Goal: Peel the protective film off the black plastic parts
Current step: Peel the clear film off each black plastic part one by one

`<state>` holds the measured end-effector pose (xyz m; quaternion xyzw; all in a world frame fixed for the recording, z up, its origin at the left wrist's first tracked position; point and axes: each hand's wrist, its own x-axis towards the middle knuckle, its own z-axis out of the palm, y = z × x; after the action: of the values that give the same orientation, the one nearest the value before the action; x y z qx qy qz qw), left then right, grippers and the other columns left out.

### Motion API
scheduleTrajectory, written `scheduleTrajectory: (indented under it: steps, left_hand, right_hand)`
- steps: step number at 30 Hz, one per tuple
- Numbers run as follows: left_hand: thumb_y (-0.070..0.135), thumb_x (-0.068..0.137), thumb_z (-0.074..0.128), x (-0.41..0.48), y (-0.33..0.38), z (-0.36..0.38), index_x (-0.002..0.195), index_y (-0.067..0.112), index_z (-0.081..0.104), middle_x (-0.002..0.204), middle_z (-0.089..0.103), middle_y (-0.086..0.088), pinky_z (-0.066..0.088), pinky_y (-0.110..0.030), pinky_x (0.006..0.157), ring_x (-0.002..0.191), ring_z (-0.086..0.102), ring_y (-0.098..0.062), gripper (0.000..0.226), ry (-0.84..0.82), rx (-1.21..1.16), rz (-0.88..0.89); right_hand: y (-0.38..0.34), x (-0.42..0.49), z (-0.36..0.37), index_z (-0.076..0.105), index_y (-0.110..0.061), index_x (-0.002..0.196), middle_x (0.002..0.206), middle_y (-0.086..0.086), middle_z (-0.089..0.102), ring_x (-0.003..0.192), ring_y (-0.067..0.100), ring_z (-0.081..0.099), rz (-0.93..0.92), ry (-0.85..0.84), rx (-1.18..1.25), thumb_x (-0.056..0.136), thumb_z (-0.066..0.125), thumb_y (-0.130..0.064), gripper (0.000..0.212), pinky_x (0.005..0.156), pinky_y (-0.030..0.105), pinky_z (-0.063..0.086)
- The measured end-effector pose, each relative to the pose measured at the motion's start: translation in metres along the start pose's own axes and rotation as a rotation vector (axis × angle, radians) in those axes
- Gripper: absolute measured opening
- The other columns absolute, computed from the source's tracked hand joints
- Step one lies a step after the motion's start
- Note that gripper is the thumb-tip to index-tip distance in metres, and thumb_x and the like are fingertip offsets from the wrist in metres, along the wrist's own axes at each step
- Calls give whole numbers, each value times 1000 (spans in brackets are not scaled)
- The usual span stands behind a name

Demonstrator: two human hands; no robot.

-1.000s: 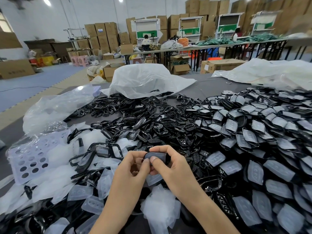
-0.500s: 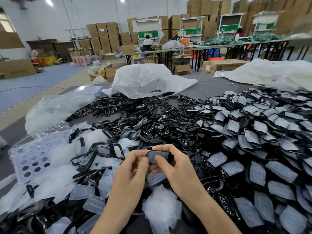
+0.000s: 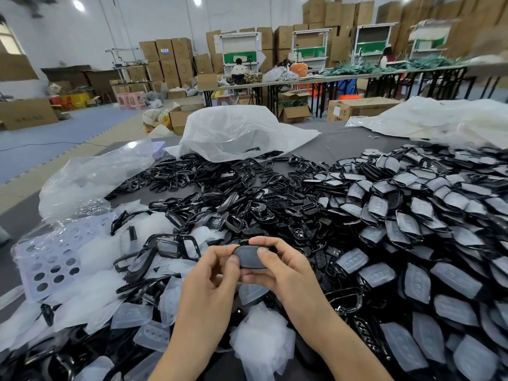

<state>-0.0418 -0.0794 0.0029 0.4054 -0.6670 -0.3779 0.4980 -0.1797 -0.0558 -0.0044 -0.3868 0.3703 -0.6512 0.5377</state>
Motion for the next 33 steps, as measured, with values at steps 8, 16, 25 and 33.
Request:
scheduleTrajectory:
  steps: [8,16,25,33]
  left_hand:
    - [12,96,58,0,-2,-2,89,46,65,78,69,6,51,-23,61,68,63,-17,36,-10,5,14]
    - [20,94,58,-4,-6,-2,96,48,65,81,70,12,50,-18,59,69,64,-9,30,-59,103,97]
    - [21,101,49,-3,-5,-5,114,51,60,93,61,19,42,-4,68,83,62,-1,34,-94,321,323]
    - [30,105,39,-10,2,-7,121,48,55,95,61,22,46,-14,62,77,61,2,28,-89,437,384]
  right_hand:
    - [-1,3,1,73,-11,100,98,15,76,77,24,74,90,14,107,99,58,-8,15,70,26,59]
    - [-2,3,0,68,-7,92,83,14,74,67,22,71,163,30,112,84,76,-7,12,60,25,57]
    - [-2,2,-7,67,-17,83,77,7,71,69,20,69,73,-32,-106,77,75,-21,11,63,23,54]
    - [-7,3,-3,60,-10,87,76,10,64,62,19,62,53,94,-50,92,65,-9,8,57,25,49]
